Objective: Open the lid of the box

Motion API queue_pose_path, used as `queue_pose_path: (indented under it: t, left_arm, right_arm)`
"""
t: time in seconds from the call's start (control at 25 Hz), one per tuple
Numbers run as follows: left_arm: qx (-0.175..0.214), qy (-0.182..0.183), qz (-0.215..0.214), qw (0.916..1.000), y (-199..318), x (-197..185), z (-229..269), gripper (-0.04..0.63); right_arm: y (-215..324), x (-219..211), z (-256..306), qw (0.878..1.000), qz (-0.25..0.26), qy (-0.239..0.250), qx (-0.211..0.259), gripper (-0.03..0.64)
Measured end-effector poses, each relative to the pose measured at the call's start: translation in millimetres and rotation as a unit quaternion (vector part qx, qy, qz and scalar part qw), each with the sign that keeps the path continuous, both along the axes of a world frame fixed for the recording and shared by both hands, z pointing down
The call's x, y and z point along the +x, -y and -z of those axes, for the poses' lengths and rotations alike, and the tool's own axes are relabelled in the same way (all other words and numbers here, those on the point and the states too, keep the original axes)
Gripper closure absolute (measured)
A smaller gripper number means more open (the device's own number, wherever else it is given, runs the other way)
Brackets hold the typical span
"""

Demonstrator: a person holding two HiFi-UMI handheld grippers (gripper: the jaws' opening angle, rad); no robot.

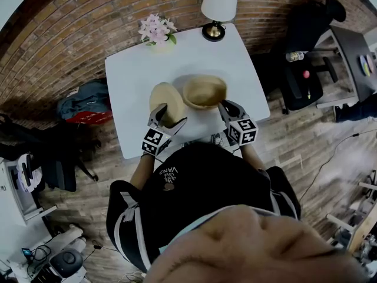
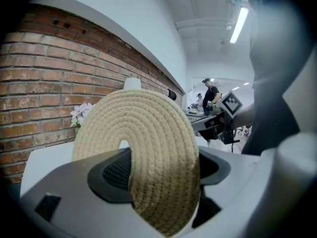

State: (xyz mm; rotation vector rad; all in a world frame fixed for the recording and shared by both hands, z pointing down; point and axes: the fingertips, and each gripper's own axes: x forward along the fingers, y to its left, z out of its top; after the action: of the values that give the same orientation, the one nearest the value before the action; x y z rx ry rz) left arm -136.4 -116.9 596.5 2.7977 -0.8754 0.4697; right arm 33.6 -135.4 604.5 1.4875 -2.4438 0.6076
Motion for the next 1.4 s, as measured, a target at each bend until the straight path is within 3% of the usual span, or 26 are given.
queue_pose_path:
  t: [0.4, 0.6, 1.4]
  left_arm:
    - [-0.009, 0.000, -0.004, 1.0000, -10, -22, -6, 0.222]
    - [-0.019, -0.014, 0.013, 0.9996, -14, -28, -10, 0.222]
    - [-0.030, -0.025, 0.029, 0.9988, -30, -27, -15, 0.222]
  right_arm:
    - [-9, -11, -3, 1.000, -0.030, 0.003, 0.000, 0.607]
    - [-15, -10, -5, 0.999, -0.038, -0.001, -0.004, 0.612]
    - [-18, -5, -6, 1.000, -0.024, -0.017, -0.006, 0.614]
